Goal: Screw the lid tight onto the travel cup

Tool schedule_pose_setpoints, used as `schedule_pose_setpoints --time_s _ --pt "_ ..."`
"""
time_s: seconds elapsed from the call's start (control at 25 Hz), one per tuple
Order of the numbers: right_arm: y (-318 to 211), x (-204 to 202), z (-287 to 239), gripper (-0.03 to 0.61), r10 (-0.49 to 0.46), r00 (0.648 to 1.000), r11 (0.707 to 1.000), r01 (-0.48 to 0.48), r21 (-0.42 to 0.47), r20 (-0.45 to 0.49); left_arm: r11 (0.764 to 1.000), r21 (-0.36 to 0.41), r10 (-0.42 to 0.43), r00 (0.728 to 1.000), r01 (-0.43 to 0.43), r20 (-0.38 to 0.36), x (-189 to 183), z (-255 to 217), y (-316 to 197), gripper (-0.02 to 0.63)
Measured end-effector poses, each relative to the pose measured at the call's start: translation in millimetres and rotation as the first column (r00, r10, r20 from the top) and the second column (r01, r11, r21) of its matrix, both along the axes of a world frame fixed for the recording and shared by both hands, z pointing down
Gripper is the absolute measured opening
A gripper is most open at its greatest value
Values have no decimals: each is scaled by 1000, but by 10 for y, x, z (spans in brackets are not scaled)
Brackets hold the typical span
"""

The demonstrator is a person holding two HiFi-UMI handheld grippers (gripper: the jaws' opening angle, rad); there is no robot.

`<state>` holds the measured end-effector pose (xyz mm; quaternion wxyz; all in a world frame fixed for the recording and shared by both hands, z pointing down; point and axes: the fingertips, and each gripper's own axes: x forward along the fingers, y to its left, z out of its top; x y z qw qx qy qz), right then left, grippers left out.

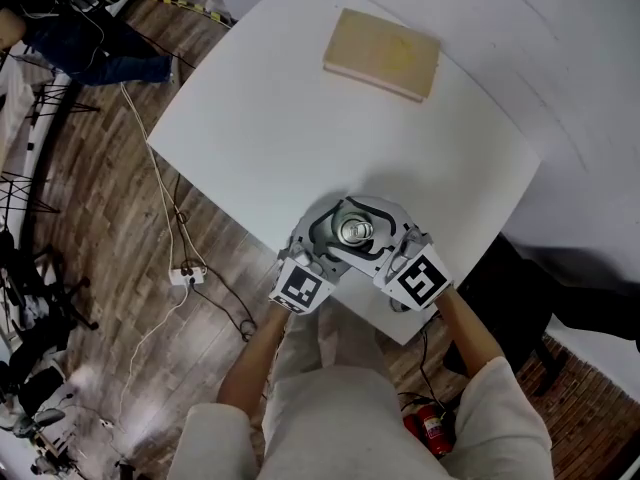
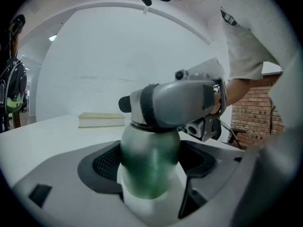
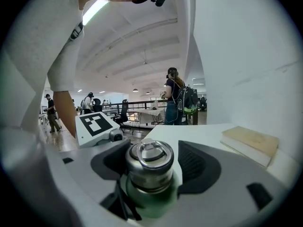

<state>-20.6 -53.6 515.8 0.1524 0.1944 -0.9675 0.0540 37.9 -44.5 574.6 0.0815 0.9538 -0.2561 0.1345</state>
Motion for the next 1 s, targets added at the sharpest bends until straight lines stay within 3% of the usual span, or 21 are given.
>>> schedule_pose_setpoints --time_s 0.2,0.4,0.68,0.84,1.0 --pt "52 -67 -20 264 -103 995 995 104 12 -3 1000 -2 2 1000 -2 -1 -24 -20 -2 350" --pt "40 -48 -26 255 -72 997 997 72 30 23 1000 11 3 1000 -2 -7 -19 -21 -13 350" --pt "-38 57 46 253 143 990 989 -143 47 14 1000 5 4 1000 -4 -4 12 0 -26 350" --pt "-87 80 31 253 320 947 944 -320 77 6 1000 2 4 1000 -4 -1 3 -6 -13 350" --pt "-108 112 13 254 439 899 894 -438 94 10 1000 2 4 1000 -4 2 2 -8 -2 350"
